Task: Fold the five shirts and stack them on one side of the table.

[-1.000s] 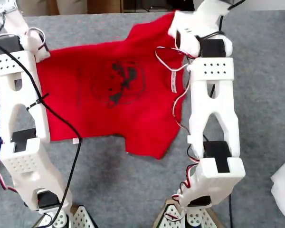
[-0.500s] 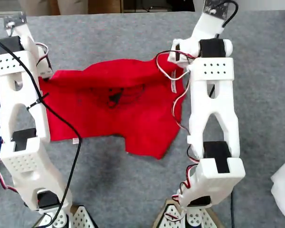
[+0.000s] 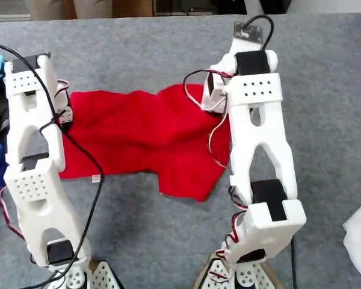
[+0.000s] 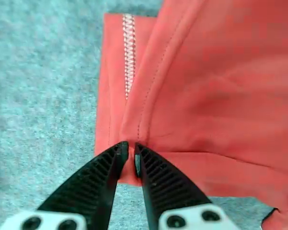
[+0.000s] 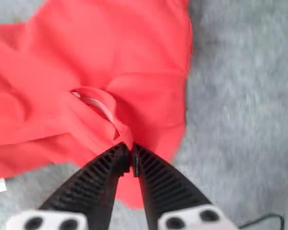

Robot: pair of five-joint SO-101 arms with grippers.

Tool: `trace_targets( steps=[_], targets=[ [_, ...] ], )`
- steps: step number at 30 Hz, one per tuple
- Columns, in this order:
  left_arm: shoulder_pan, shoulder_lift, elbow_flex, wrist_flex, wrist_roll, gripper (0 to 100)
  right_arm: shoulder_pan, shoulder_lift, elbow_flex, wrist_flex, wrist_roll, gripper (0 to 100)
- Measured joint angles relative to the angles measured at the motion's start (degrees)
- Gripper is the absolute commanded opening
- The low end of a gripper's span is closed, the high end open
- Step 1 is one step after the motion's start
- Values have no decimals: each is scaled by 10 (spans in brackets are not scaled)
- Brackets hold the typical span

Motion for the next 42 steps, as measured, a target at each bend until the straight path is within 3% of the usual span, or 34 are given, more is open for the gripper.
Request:
trace_targets(
  steps=[21, 42],
  targets=[
    [-16, 0, 125, 0, -113, 19, 1, -60, 233, 0, 25, 6],
    [-31, 0, 126, 0, -175, 19, 1, -171, 339, 0, 40, 6]
  ],
)
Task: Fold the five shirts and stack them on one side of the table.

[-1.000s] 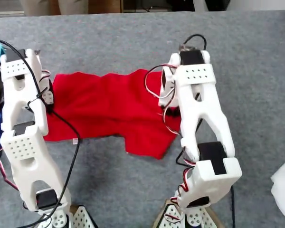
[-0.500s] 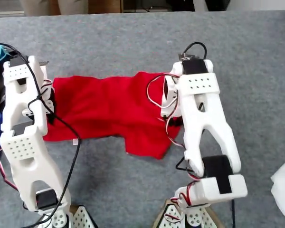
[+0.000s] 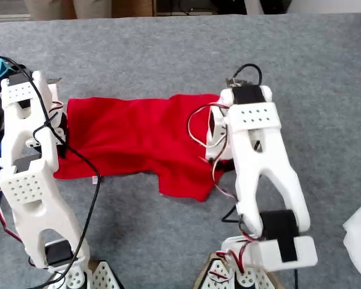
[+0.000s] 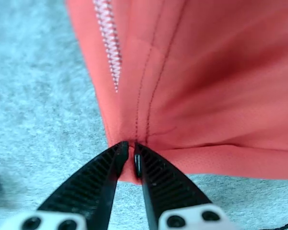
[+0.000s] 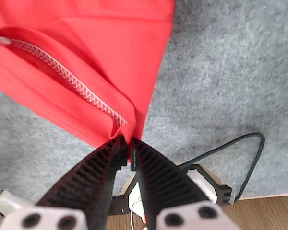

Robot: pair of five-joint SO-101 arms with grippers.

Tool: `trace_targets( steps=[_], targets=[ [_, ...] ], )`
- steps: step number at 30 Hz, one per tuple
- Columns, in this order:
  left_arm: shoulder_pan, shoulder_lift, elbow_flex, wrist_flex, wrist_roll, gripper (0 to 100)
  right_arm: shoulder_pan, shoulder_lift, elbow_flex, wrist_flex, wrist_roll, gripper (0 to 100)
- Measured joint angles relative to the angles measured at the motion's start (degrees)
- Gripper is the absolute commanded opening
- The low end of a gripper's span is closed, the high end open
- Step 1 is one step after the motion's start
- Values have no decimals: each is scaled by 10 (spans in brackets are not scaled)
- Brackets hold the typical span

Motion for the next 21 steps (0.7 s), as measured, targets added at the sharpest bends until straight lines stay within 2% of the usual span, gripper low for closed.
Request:
trace_targets(
  steps=[4, 6, 9, 12, 14, 21],
  targets=[
    [0, 0, 16, 0, -23, 22, 0, -14, 14, 0, 0, 9],
    [0, 0, 29, 0, -47, 60, 0, -14, 14, 0, 6, 23],
    [0, 0, 33, 0, -56, 181, 0, -14, 14, 0, 15, 143],
    [-4, 0, 33, 0, -55, 196, 0, -14, 14, 0, 16, 289],
    [-8, -2, 33, 0, -60, 198, 0, -14, 14, 0, 16, 333],
    [-8, -113, 45, 0, -89, 196, 0, -73, 6, 0, 17, 246]
  ],
)
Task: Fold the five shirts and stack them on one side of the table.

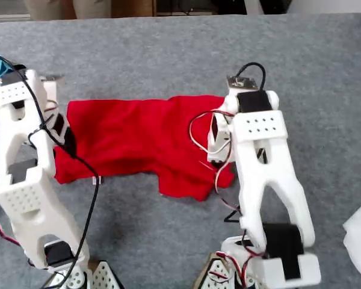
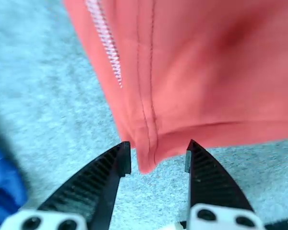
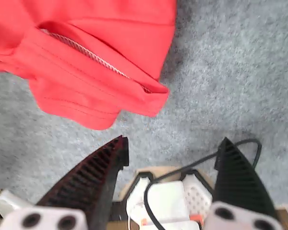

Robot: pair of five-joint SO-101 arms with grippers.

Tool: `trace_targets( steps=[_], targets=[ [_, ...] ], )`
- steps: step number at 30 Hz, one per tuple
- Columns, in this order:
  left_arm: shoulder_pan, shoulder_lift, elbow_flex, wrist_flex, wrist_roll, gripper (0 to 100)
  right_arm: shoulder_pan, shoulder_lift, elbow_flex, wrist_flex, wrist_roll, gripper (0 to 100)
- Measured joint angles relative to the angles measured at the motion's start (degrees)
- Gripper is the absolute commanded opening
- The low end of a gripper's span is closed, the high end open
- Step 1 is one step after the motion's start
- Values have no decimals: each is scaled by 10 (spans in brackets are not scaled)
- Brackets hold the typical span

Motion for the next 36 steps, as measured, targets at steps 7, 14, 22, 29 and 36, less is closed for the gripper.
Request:
trace_targets(
  steps=[7, 14, 22, 29, 36],
  targets=[
    [20, -56, -37, 0, 102, 196, 0, -21, -69, -47, -15, 187],
    [85, 19, -43, 0, 211, 195, -24, 1, -69, -101, -39, 185],
    [96, 46, -43, 0, 193, 195, -131, 105, -68, -107, -39, 185],
    [54, 46, -43, 0, 157, 195, -152, 204, -68, -145, -39, 185],
    [21, 46, -43, 0, 124, 195, -164, 256, -68, -167, -39, 185]
  ],
)
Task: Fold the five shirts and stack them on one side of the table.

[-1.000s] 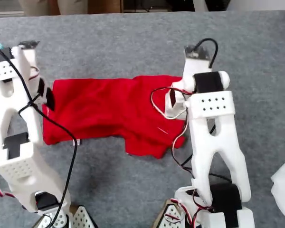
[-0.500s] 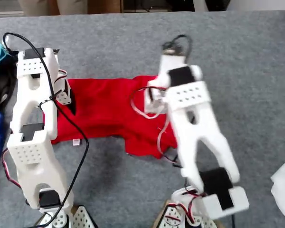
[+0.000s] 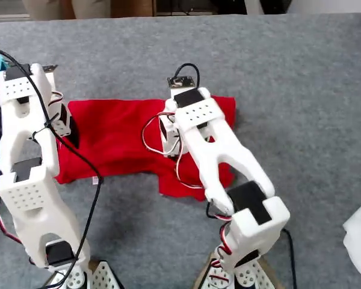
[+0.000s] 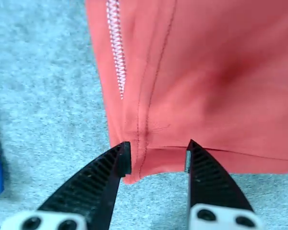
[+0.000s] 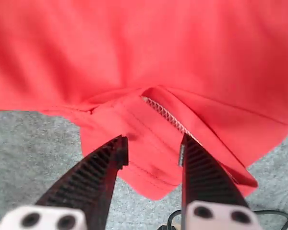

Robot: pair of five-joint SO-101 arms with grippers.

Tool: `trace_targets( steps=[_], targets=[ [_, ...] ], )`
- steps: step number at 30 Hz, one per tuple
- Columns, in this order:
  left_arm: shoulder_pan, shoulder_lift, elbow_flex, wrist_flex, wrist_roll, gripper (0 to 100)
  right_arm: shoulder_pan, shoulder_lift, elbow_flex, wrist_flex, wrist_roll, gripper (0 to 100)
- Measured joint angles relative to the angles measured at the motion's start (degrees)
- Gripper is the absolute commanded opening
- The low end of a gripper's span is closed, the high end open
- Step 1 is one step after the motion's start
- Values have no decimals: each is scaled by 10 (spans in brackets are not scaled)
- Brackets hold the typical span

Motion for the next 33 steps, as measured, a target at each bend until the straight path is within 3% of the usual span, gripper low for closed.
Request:
trace_targets(
  steps=[9, 15, 33],
  targets=[
    [-3, 0, 0, 0, -7, 195, 0, 25, -11, -9, 0, 179],
    [-3, 0, 0, 0, -7, 195, 0, 37, -11, -37, 0, 1],
    [-3, 0, 0, 0, -7, 195, 1, 23, -11, -32, 0, 9]
  ],
)
